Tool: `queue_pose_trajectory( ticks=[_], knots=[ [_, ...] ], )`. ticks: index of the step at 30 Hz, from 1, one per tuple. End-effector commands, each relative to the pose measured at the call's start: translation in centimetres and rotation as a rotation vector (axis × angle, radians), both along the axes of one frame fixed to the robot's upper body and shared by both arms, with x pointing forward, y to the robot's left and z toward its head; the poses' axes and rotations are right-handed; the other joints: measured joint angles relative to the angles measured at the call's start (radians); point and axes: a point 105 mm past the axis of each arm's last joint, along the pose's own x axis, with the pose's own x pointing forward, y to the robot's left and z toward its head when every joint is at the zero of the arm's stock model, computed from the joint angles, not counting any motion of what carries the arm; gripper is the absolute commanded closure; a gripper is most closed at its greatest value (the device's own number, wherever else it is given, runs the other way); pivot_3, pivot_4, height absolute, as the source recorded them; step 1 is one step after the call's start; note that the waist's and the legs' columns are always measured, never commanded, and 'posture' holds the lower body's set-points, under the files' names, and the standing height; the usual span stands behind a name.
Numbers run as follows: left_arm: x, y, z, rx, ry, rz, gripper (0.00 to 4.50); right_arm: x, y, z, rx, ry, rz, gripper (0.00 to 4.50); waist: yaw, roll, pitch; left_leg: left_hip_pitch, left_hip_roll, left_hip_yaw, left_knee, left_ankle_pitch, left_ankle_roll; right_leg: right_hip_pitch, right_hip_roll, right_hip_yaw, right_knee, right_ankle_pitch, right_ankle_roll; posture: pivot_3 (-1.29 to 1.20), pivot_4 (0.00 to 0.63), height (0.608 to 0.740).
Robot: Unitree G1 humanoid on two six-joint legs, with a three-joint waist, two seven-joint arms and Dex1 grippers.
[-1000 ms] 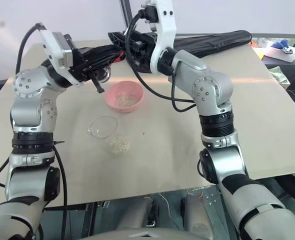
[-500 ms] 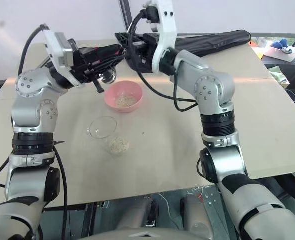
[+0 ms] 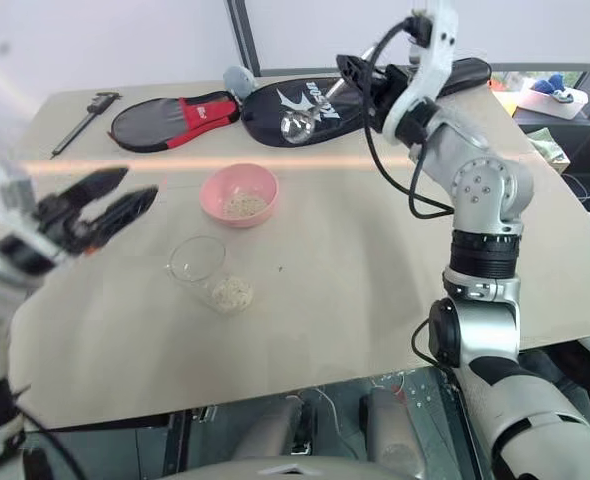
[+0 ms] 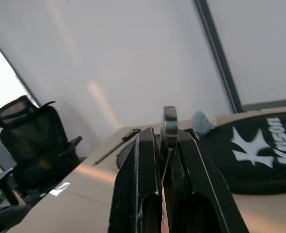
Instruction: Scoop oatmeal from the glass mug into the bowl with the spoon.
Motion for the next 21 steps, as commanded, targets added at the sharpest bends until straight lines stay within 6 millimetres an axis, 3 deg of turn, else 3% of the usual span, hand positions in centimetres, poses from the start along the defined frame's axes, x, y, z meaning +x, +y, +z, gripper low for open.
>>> queue_pose_trajectory(
  ticks=[1, 9, 14, 21],
  knots=[
    [-2.1, 1.5, -1.0, 0.061, -0.021, 0.052, 0.94, -0.5, -1.0, 1.5, 0.034, -0.071, -0.028, 4.5, 0.006, 0.0, 0.0, 0.0, 0.0, 0.0, 0.0, 0.0, 0.0, 0.0, 0.0, 0.0, 0.0, 0.0, 0.0, 0.0, 0.15, 0.74],
    [-4.7, 0.3, -5.6, 0.108, 0.079, 0.006, 0.94, -0.5, -0.6, 1.0, 0.023, -0.079, -0.016, 4.5, 0.028, 0.002, -0.001, 0.001, 0.0, 0.001, 0.0, 0.0, 0.0, 0.001, -0.001, 0.001, 0.0, 0.0, 0.0, 0.0, 0.15, 0.74],
    [-4.3, 0.0, -7.2, 0.134, 0.081, 0.026, 0.94, -0.9, -0.3, 1.3, 0.018, -0.101, -0.004, 4.5, 0.028, 0.002, -0.001, 0.001, 0.0, 0.001, -0.001, 0.0, 0.0, 0.001, -0.001, 0.001, 0.0, 0.0, 0.0, 0.0, 0.15, 0.74],
    [-2.8, -1.7, -7.8, 0.125, 0.05, 0.023, 0.94, -1.2, -0.4, 1.4, 0.011, -0.112, -0.005, 4.5, 0.028, 0.002, -0.001, 0.001, 0.0, 0.002, -0.001, 0.0, 0.0, 0.001, -0.001, 0.001, 0.0, 0.0, 0.0, 0.0, 0.15, 0.74]
  ],
)
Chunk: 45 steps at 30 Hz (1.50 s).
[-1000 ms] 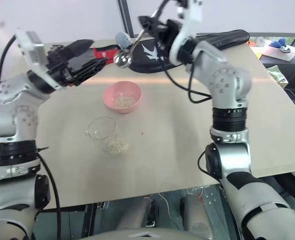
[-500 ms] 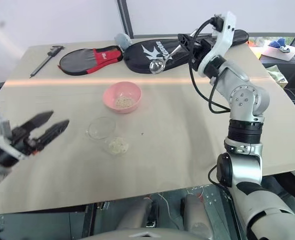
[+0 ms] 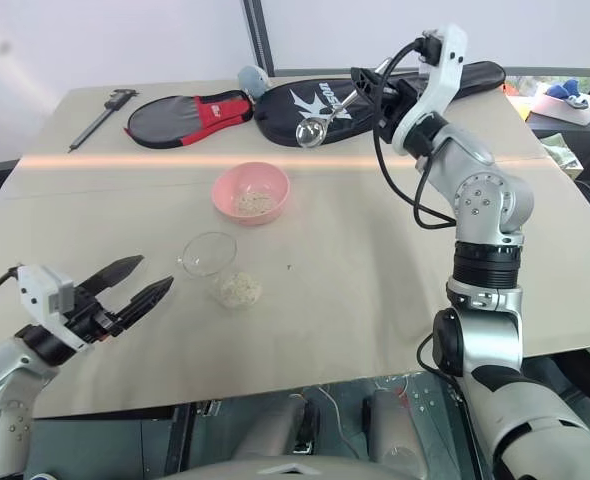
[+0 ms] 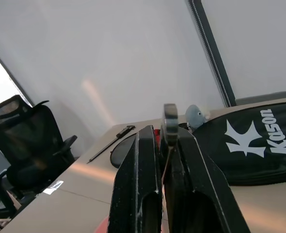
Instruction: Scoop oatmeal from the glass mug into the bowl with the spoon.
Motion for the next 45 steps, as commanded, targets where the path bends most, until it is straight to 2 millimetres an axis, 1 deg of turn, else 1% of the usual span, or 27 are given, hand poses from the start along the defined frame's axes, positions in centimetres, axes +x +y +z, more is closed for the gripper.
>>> queue_pose_trajectory(
  ticks=[1, 6, 10, 12, 13, 15, 16, 22, 25, 26, 27, 30, 34, 37, 39, 41, 45],
  knots=[
    [0.5, -0.5, 0.2, 0.014, -0.034, 0.002, 0.94, -1.3, -0.3, 1.9, 0.011, -0.087, 0.009, 4.5, 0.0, 0.0, 0.0, 0.0, 0.0, 0.0, 0.0, 0.0, 0.0, 0.0, 0.0, 0.0, 0.0, 0.0, 0.0, 0.0, 0.15, 0.74],
    [1.5, -1.2, -0.2, 0.057, -0.045, -0.011, 0.94, -1.4, -0.2, 2.1, 0.012, -0.095, 0.006, 4.5, -0.001, 0.0, 0.0, 0.0, 0.0, 0.0, 0.0, 0.0, 0.0, 0.0, 0.0, 0.0, 0.0, 0.0, 0.0, 0.0, 0.15, 0.74],
    [2.3, -1.4, -0.2, 0.049, -0.064, 0.007, 0.94, -1.5, -0.4, 2.1, 0.011, -0.093, -0.001, 4.5, -0.002, 0.0, 0.0, 0.0, 0.0, 0.0, 0.0, 0.0, 0.0, 0.0, 0.0, 0.0, 0.0, 0.0, 0.0, 0.0, 0.15, 0.74],
    [2.4, -1.6, -0.4, 0.043, -0.066, 0.011, 1.45, -1.5, -0.5, 1.9, 0.011, -0.089, -0.007, 4.5, -0.002, 0.0, 0.0, 0.0, 0.0, 0.0, 0.0, 0.0, 0.0, 0.0, 0.0, 0.0, 0.0, 0.0, 0.0, 0.0, 0.15, 0.74],
    [2.4, -1.7, -0.5, 0.038, -0.065, 0.011, 1.56, -1.5, -0.6, 1.9, 0.01, -0.088, -0.009, 4.5, -0.002, 0.0, 0.0, 0.0, 0.0, 0.0, 0.0, 0.0, 0.0, 0.0, 0.0, 0.0, 0.0, 0.0, 0.0, 0.0, 0.15, 0.74],
    [2.4, -2.0, -0.7, 0.028, -0.063, 0.014, 2.37, -1.5, -0.7, 1.8, 0.011, -0.085, -0.012, 4.5, -0.002, 0.0, 0.0, 0.0, 0.0, 0.0, 0.0, 0.0, 0.0, 0.0, 0.0, 0.0, 0.0, 0.0, 0.0, 0.0, 0.15, 0.74],
    [2.5, -2.1, -0.8, 0.026, -0.063, 0.019, 2.87, -1.5, -0.7, 1.8, 0.011, -0.085, -0.013, 4.5, -0.002, 0.0, 0.0, 0.0, 0.0, 0.0, 0.0, 0.0, 0.0, 0.0, 0.0, 0.0, 0.0, 0.0, 0.0, 0.0, 0.15, 0.74],
    [2.8, -2.5, -1.1, 0.008, -0.075, 0.058, 2.87, -1.5, -0.8, 1.6, 0.012, -0.079, -0.014, 4.5, -0.002, 0.0, 0.0, 0.0, 0.0, 0.0, 0.0, 0.0, 0.0, 0.0, 0.0, 0.0, 0.0, 0.0, 0.0, 0.0, 0.15, 0.74],
    [2.9, -2.7, -1.1, -0.007, -0.078, 0.067, 3.67, -1.6, -0.7, 1.6, 0.011, -0.077, -0.013, 4.5, -0.001, 0.0, 0.0, 0.0, 0.0, 0.0, 0.0, 0.0, 0.0, 0.0, 0.0, 0.0, 0.0, 0.0, 0.0, 0.0, 0.15, 0.74],
    [2.9, -2.9, -1.2, -0.01, -0.078, 0.065, 4.11, -1.6, -0.7, 1.6, 0.011, -0.076, -0.012, 4.5, -0.001, 0.0, 0.0, 0.0, 0.0, 0.0, 0.0, 0.0, 0.0, 0.0, 0.0, 0.0, 0.0, 0.0, 0.0, 0.0, 0.15, 0.74],
    [2.9, -3.1, -1.3, -0.016, -0.077, 0.062, 4.45, -1.6, -0.7, 1.5, 0.011, -0.075, -0.012, 4.5, 0.0, 0.0, -0.001, 0.0, 0.0, 0.0, 0.0, 0.0, 0.0, 0.0, 0.0, 0.0, 0.0, 0.0, 0.0, 0.0, 0.15, 0.74],
    [2.9, -3.5, -1.4, -0.024, -0.075, 0.058, 4.45, -1.6, -0.6, 1.5, 0.009, -0.073, -0.011, 4.5, -0.001, 0.002, -0.002, 0.001, 0.0, 0.0, 0.0, 0.0, 0.0, 0.0, 0.0, 0.0, 0.0, 0.0, 0.0, 0.0, 0.15, 0.74],
    [3.2, -3.3, -1.3, -0.05, -0.083, 0.083, 4.45, -1.6, -0.6, 1.3, -0.003, -0.072, -0.013, 4.5, -0.001, 0.002, -0.002, 0.001, 0.0, 0.0, 0.0, 0.0, 0.0, 0.0, 0.0, 0.0, 0.0, 0.0, 0.0, 0.0, 0.15, 0.74],
    [4.0, -2.6, -0.2, -0.113, -0.115, 0.15, 4.45, -2.0, -0.4, 1.2, -0.028, -0.083, -0.008, 4.5, 0.002, 0.002, -0.002, 0.001, 0.0, 0.0, 0.0, 0.0, 0.0, 0.0, 0.0, 0.0, 0.0, 0.0, 0.0, 0.0, 0.15, 0.74],
    [4.8, -2.0, 0.9, -0.132, -0.149, 0.202, 4.45, -2.4, 0.1, 1.5, -0.051, -0.108, 0.006, 4.5, 0.004, 0.002, -0.002, 0.0, 0.0, 0.0, 0.0, 0.0, 0.0, 0.0, 0.0, 0.0, 0.0, 0.0, 0.0, 0.0, 0.15, 0.74],
    [5.7, -1.5, 2.3, -0.142, -0.192, 0.247, 4.45, -3.1, 0.8, 2.2, -0.064, -0.14, 0.035, 4.5, 0.004, 0.002, -0.002, 0.0, 0.0, -0.001, 0.001, 0.0, 0.0, 0.0, 0.0, -0.001, 0.001, 0.0, 0.0, 0.0, 0.15, 0.74],
    [7.5, -0.2, 4.4, -0.097, -0.26, 0.36, 4.45, -4.5, 2.6, 4.0, -0.057, -0.195, 0.099, 4.5, -0.001, 0.002, -0.002, -0.001, 0.0, -0.001, 0.001, 0.0, 0.0, 0.0, 0.0, 0.0, 0.0, 0.0, 0.0, 0.0, 0.15, 0.74]
  ],
)
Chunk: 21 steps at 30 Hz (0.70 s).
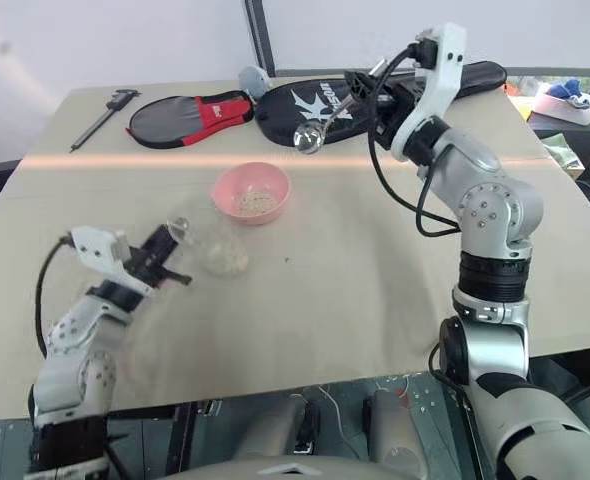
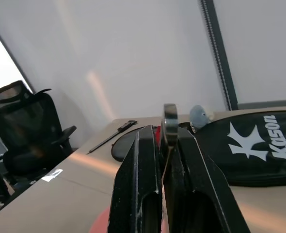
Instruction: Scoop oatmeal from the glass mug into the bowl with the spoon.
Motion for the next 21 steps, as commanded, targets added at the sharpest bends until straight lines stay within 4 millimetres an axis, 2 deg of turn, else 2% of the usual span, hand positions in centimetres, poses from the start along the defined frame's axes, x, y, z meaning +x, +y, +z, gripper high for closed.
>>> queue_pose_trajectory(
  ticks=[1, 6, 9, 15, 21],
  knots=[
    [0.9, 1.4, 2.5, 0.045, -0.076, 0.11, 4.45, -2.5, 2.0, 3.7, 0.02, -0.133, 0.093, 4.5, -0.002, 0.0, 0.0, 0.0, 0.0, 0.0, 0.0, 0.0, 0.0, 0.0, 0.0, 0.0, 0.0, 0.0, 0.0, 0.0, 0.15, 0.74],
    [2.8, 1.3, 4.7, 0.1, -0.145, 0.157, 4.45, -4.3, 4.8, 5.4, 0.012, -0.214, 0.184, 4.5, -0.005, 0.0, 0.0, 0.0, 0.0, 0.0, 0.0, 0.0, 0.0, -0.002, 0.001, 0.0, 0.001, 0.0, 0.0, 0.0, 0.15, 0.74],
    [3.8, 0.8, 6.0, 0.149, -0.184, 0.171, 4.45, -4.9, 6.8, 5.0, -0.009, -0.238, 0.227, 4.5, -0.004, 0.0, 0.0, -0.001, -0.001, 0.0, 0.0, 0.0, 0.0, -0.001, 0.0, 0.0, 0.0, 0.0, 0.0, 0.0, 0.15, 0.74],
    [4.4, 0.1, 7.6, 0.147, -0.239, 0.179, 4.45, -5.3, 10.0, 3.8, -0.053, -0.253, 0.275, 4.5, -0.006, 0.0, 0.0, -0.001, -0.001, 0.0, 0.0, 0.0, 0.0, -0.002, 0.0, -0.001, 0.0, 0.0, 0.0, 0.0, 0.15, 0.74],
    [3.9, -0.6, 8.9, 0.111, -0.302, 0.151, 4.45, -4.1, 11.3, 2.5, -0.136, -0.289, 0.228, 4.5, -0.007, 0.0, 0.0, -0.001, -0.001, 0.0, 0.0, 0.0, 0.0, -0.002, 0.0, -0.001, 0.0, 0.0, 0.0, 0.0, 0.15, 0.74]
  ],
)
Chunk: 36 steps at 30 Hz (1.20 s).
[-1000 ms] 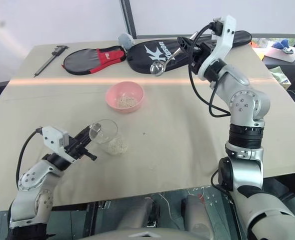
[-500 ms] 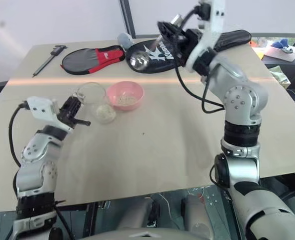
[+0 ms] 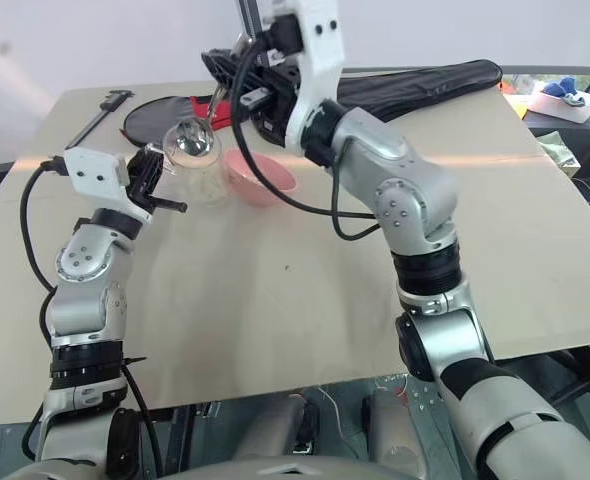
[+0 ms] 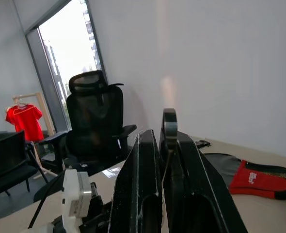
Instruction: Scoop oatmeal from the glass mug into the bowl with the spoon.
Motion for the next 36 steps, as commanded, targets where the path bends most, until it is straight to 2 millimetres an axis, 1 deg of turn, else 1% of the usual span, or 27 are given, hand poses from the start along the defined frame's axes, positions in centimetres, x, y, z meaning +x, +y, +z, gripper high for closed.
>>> queue_pose_trajectory(
  ticks=[1, 4, 7, 9, 11, 17, 21, 24, 27, 31, 36],
  knots=[
    [-1.1, -0.5, 3.3, 0.002, -0.141, -0.023, 4.45, -0.2, 0.4, 0.7, -0.022, -0.107, -0.026, 4.5, 0.0, 0.0, 0.0, 0.0, 0.0, 0.0, 0.0, 0.0, 0.0, 0.0, 0.0, 0.0, 0.0, 0.0, 0.0, 0.0, 0.15, 0.74],
    [-1.4, -0.5, 3.6, -0.001, -0.156, -0.025, 4.45, 0.0, 0.9, -0.1, -0.079, -0.151, -0.046, 4.5, 0.0, 0.0, 0.0, 0.0, 0.0, 0.0, 0.0, 0.0, 0.0, 0.0, 0.0, 0.0, 0.0, 0.0, 0.0, 0.0, 0.15, 0.74],
    [-1.8, -0.5, 3.2, -0.004, -0.152, -0.025, 4.45, -0.3, 2.2, -1.8, -0.171, -0.209, -0.036, 4.5, -0.002, 0.0, 0.0, 0.0, 0.0, 0.0, 0.0, 0.0, 0.0, 0.0, 0.0, 0.0, 0.0, 0.0, 0.0, 0.0, 0.15, 0.74],
    [-2.1, -0.4, 2.9, -0.01, -0.144, -0.017, 4.45, -0.4, 2.6, -2.3, -0.181, -0.209, -0.026, 4.5, -0.002, 0.0, 0.0, 0.0, 0.0, 0.0, 0.0, 0.0, 0.0, 0.0, 0.0, 0.0, 0.0, 0.0, 0.0, 0.0, 0.15, 0.74],
    [-2.6, -0.5, 2.9, -0.014, -0.147, -0.018, 4.45, -0.4, 2.8, -2.4, -0.18, -0.209, -0.017, 4.5, -0.002, 0.0, 0.0, 0.0, 0.0, 0.0, 0.0, 0.0, 0.0, 0.0, 0.0, 0.0, 0.0, 0.0, 0.0, 0.0, 0.15, 0.74],
    [-4.0, 0.3, 2.6, -0.023, -0.134, 0.018, 4.45, -1.0, 3.5, -2.5, -0.196, -0.23, 0.013, 4.5, -0.001, 0.0, 0.0, 0.0, 0.0, -0.001, 0.0, 0.0, 0.0, 0.0, 0.0, 0.0, 0.0, 0.0, 0.0, 0.0, 0.15, 0.74],
    [-4.6, 1.0, 3.1, -0.005, -0.144, 0.048, 4.45, -1.6, 4.1, -2.5, -0.203, -0.247, 0.045, 4.5, 0.0, 0.0, 0.0, 0.0, 0.0, -0.001, 0.0, 0.0, 0.0, 0.0, 0.0, 0.0, 0.0, 0.0, 0.0, 0.0, 0.15, 0.74],
    [-5.1, 1.5, 3.9, 0.009, -0.166, 0.075, 4.45, -2.1, 4.7, -2.3, -0.201, -0.261, 0.075, 4.5, 0.0, 0.0, 0.0, 0.0, 0.0, -0.001, 0.0, 0.0, 0.0, 0.0, 0.0, 0.0, 0.0, 0.0, 0.0, 0.0, 0.15, 0.74],
    [-5.1, 1.5, 4.4, 0.03, -0.181, 0.075, 4.45, -2.1, 5.0, -2.2, -0.201, -0.274, 0.082, 4.5, 0.0, 0.0, 0.0, 0.0, 0.0, -0.001, 0.0, 0.0, 0.0, 0.0, 0.0, 0.0, 0.0, 0.0, 0.0, 0.0, 0.15, 0.74],
    [-5.0, 1.2, 5.2, 0.04, -0.209, 0.075, 4.45, -1.9, 5.4, -2.7, -0.238, -0.317, 0.07, 4.5, 0.0, 0.0, 0.0, 0.0, 0.0, -0.001, 0.0, 0.0, 0.0, 0.0, 0.0, -0.001, 0.0, 0.0, 0.0, 0.0, 0.15, 0.74],
    [-4.6, 0.4, 5.8, 0.069, -0.236, 0.052, 4.45, -2.0, 5.8, -3.5, -0.244, -0.284, 0.103, 4.5, 0.0, 0.0, 0.0, 0.0, 0.0, -0.001, 0.0, 0.0, 0.0, 0.0, 0.0, -0.001, 0.0, 0.0, 0.0, 0.0, 0.15, 0.74]
  ],
)
